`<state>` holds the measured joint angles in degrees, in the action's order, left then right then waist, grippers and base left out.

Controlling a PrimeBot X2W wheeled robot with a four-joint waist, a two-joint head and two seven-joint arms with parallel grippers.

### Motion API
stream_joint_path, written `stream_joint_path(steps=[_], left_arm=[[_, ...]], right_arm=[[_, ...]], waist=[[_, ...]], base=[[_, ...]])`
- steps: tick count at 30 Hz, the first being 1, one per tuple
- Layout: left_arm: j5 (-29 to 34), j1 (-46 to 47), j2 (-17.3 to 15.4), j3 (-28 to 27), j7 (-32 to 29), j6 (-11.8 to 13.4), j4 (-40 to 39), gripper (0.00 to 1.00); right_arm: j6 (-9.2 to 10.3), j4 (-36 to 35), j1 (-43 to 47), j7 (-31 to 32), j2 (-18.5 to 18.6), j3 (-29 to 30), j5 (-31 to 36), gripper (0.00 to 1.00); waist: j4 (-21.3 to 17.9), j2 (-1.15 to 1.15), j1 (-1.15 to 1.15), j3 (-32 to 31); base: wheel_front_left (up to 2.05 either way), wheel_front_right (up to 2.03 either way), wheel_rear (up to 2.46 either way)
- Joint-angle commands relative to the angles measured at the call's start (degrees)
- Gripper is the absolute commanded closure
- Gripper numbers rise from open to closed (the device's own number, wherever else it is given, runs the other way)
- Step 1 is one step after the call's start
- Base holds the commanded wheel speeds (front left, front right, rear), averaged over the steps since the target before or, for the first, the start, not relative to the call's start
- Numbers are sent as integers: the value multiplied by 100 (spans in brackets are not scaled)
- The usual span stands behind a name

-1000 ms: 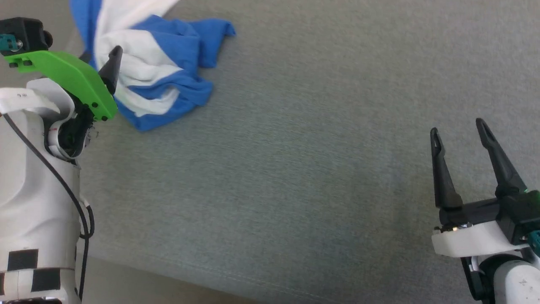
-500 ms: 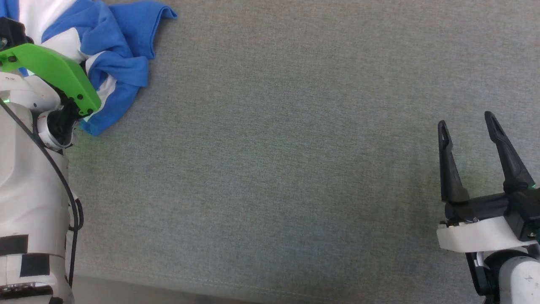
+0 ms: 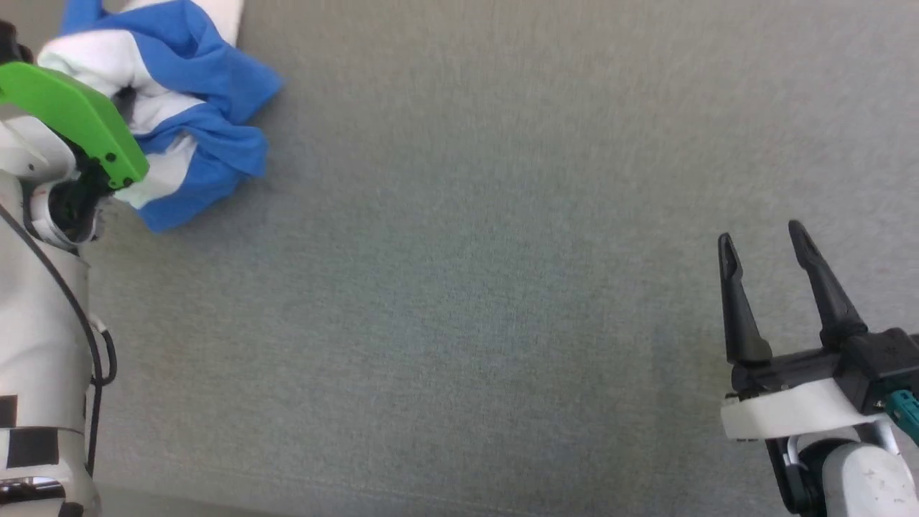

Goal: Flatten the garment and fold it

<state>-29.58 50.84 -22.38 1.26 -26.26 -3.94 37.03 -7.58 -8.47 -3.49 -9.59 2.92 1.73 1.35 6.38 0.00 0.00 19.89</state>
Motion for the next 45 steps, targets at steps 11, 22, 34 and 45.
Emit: stream_joint_path(steps=[11, 22, 34, 45], left_arm=[[-246, 435, 165, 203, -274, -141, -884, 100], [-419, 372, 1030, 1096, -711, -248, -2191, 100], [-717, -318, 1909, 1814, -72, 260, -3057, 100], [-33, -1447, 1946, 3098, 774, 740, -1625, 100]], right_arm=[[9, 418, 360, -256, -4, 136, -425, 0], [9, 523, 418, -358, -4, 288, -551, 0], [9, 555, 426, -371, -4, 380, -588, 0], [9, 630, 409, -401, -4, 420, -646, 0]], waist=[[-283, 0, 0, -1551], [-659, 0, 0, -1787], [-1293, 0, 0, -1732], [-1602, 0, 0, -1571]], base=[[0, 0, 0], [0, 0, 0], [0, 0, 0], [0, 0, 0]])
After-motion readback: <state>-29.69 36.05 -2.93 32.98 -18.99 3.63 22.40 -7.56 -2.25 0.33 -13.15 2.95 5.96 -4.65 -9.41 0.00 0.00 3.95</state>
